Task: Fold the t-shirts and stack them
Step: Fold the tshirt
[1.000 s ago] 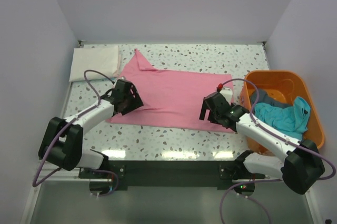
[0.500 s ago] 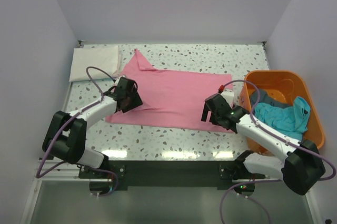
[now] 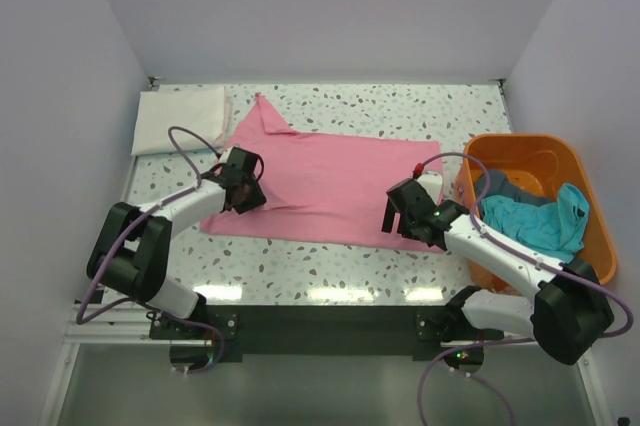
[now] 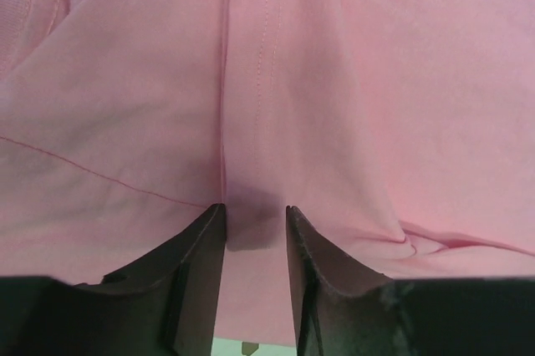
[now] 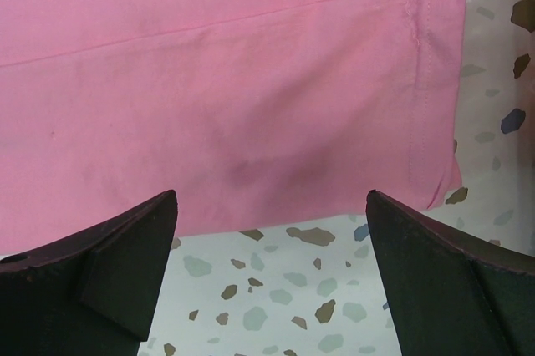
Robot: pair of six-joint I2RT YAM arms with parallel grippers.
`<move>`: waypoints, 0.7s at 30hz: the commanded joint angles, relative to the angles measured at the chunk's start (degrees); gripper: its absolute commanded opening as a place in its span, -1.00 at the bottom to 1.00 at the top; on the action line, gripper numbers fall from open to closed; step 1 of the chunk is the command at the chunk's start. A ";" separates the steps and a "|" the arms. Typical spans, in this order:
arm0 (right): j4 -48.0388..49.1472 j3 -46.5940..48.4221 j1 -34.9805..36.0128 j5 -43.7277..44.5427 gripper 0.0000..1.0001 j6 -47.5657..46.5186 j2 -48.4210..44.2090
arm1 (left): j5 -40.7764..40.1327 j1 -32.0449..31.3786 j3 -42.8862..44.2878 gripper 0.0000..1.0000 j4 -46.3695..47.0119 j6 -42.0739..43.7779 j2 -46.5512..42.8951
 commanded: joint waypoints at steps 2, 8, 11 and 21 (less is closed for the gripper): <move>0.13 1.01 -0.06 2.61 0.97 0.40 0.47 | -1.47 -0.21 2.21 -0.32 0.65 0.11 0.27; -0.48 1.28 -0.06 3.31 0.97 0.13 0.48 | -1.03 -0.21 2.92 -0.39 0.57 0.46 2.47; -0.49 1.10 -0.06 3.40 0.97 0.22 0.21 | -0.59 -0.21 3.09 -0.61 0.57 0.46 2.30; -0.66 1.19 -0.06 3.58 0.97 0.05 0.39 | -1.12 -0.74 6.60 -1.00 -0.66 3.62 0.00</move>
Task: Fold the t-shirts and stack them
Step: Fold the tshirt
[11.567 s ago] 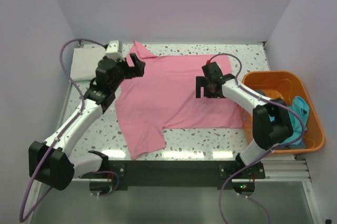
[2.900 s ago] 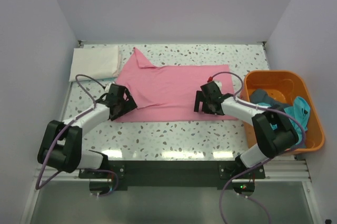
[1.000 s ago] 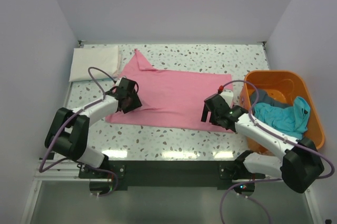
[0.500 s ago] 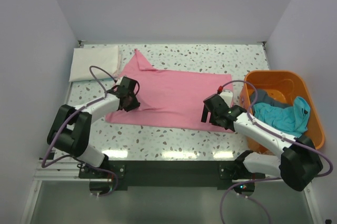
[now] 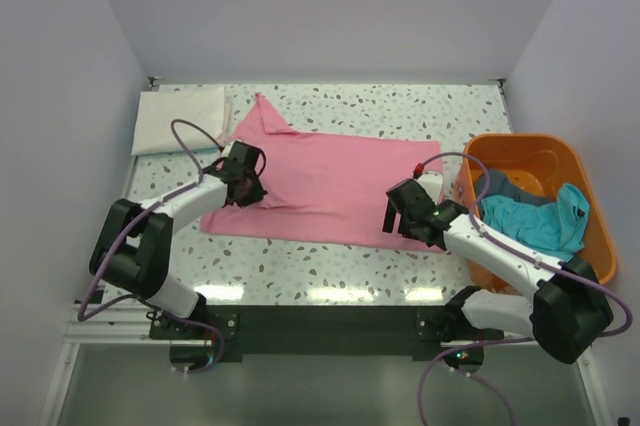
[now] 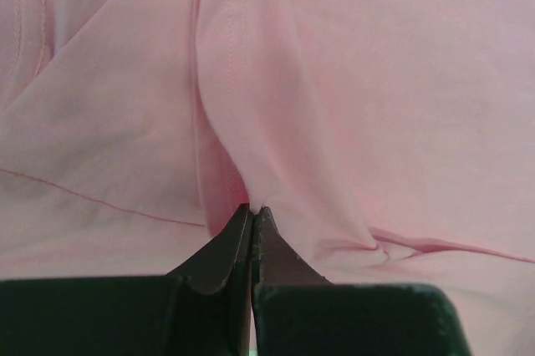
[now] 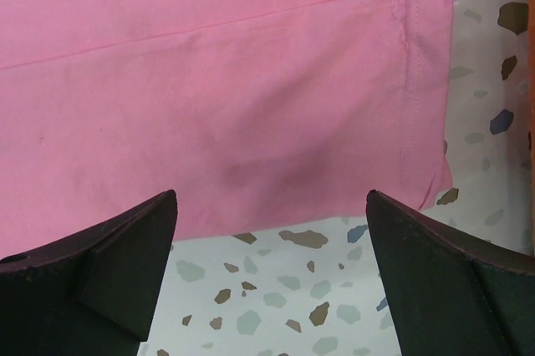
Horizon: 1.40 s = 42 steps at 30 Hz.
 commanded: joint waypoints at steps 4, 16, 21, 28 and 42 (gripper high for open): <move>-1.14 1.54 -0.06 3.10 0.97 0.20 0.34 | -2.30 -1.44 6.88 -1.00 -0.40 2.95 1.11; -1.67 3.47 -0.06 4.95 0.97 -0.50 1.31 | -1.51 -4.87 21.81 -1.00 2.76 11.30 14.64; -2.02 3.65 -0.24 5.47 0.97 -0.94 2.19 | 0.51 -5.31 29.72 -1.00 0.83 14.29 22.46; -1.32 3.39 -0.41 5.30 0.97 -1.29 2.98 | 2.08 -5.93 35.97 -0.34 0.30 19.21 27.31; -0.09 3.47 -0.41 3.28 0.97 -2.17 5.62 | -2.21 -7.33 21.31 1.00 0.39 15.88 8.33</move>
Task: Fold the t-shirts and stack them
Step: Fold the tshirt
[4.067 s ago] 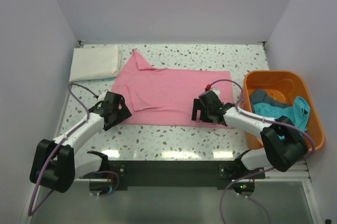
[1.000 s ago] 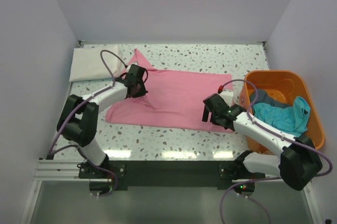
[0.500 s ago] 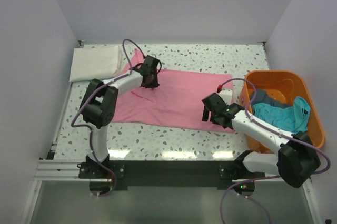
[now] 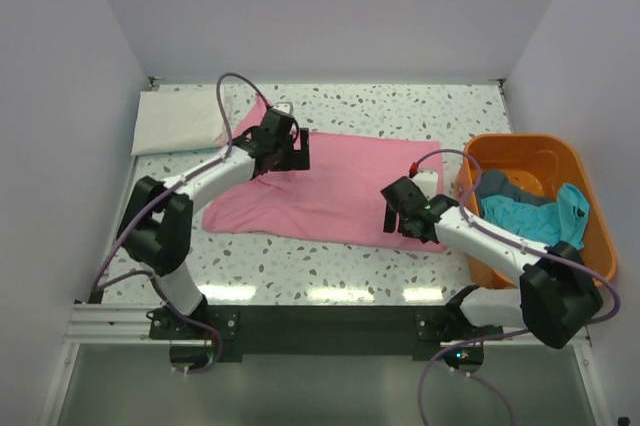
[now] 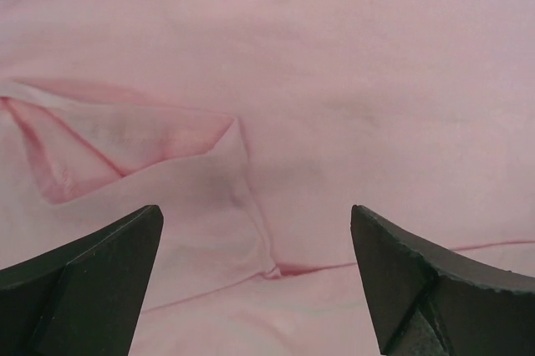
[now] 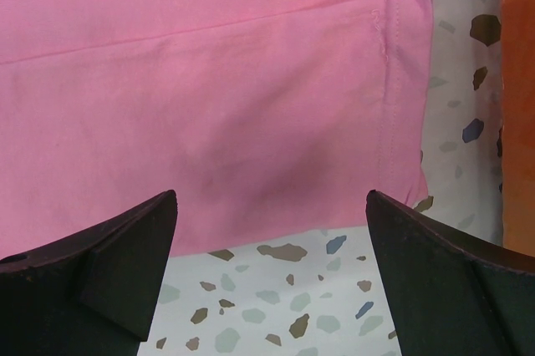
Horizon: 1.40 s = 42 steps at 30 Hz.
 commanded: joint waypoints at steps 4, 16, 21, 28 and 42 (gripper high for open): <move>0.48 1.62 -0.13 0.15 0.97 -0.32 0.48 | -4.32 1.74 -9.36 1.00 0.86 -3.89 -9.74; 0.13 1.44 -0.22 0.50 0.97 -0.23 0.13 | 1.91 4.56 -12.37 1.00 5.69 -5.13 -5.46; -0.58 1.70 -0.30 1.29 0.97 -0.32 -0.57 | 0.25 6.23 -8.77 1.00 4.29 -5.30 0.00; -0.40 1.70 -0.22 1.47 0.97 -0.14 -1.98 | 4.27 6.49 -6.92 1.00 8.77 -5.30 1.67; -1.02 1.17 -0.22 1.91 0.97 -0.14 -1.89 | 6.49 6.76 10.83 1.00 5.80 -4.25 13.80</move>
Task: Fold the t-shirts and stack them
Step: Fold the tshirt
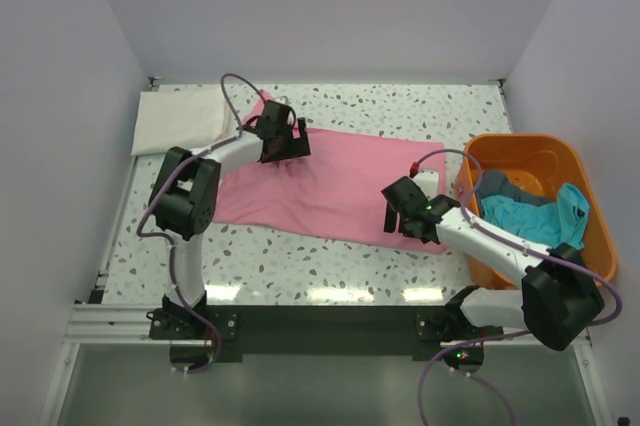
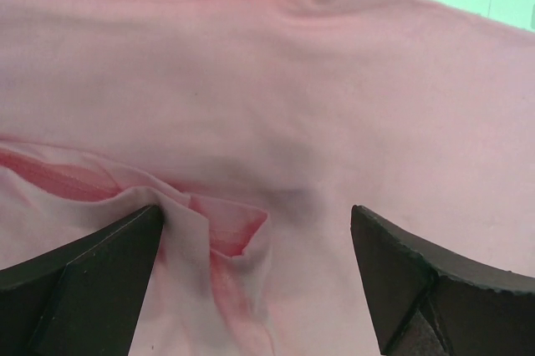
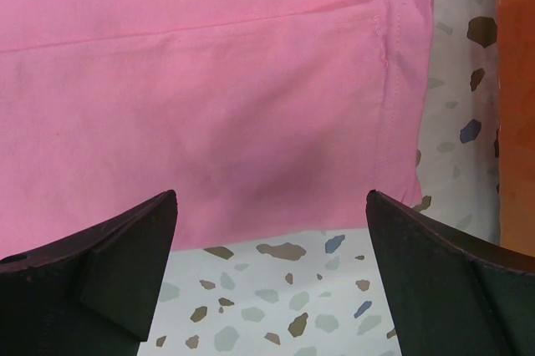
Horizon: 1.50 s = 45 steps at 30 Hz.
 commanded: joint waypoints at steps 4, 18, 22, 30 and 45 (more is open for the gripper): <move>-0.40 0.74 -0.17 1.56 0.97 -0.01 -0.73 | -3.29 0.55 1.78 1.00 -3.75 1.26 -3.17; 10.31 3.63 -0.17 -4.68 0.97 -4.13 8.75 | -7.01 5.63 -26.24 1.00 -0.51 -3.21 -26.12; 13.83 3.38 -0.17 -6.61 0.97 -5.46 11.39 | -4.36 6.79 -31.17 1.00 0.55 -5.14 -25.32; 15.94 -3.21 -0.17 -10.13 0.97 -2.39 10.97 | -5.76 6.79 -41.27 1.00 -5.75 -8.92 -29.17; 8.21 -15.08 0.00 -20.06 0.97 5.08 -3.97 | -5.85 5.30 -53.68 1.00 -22.12 -18.94 -51.94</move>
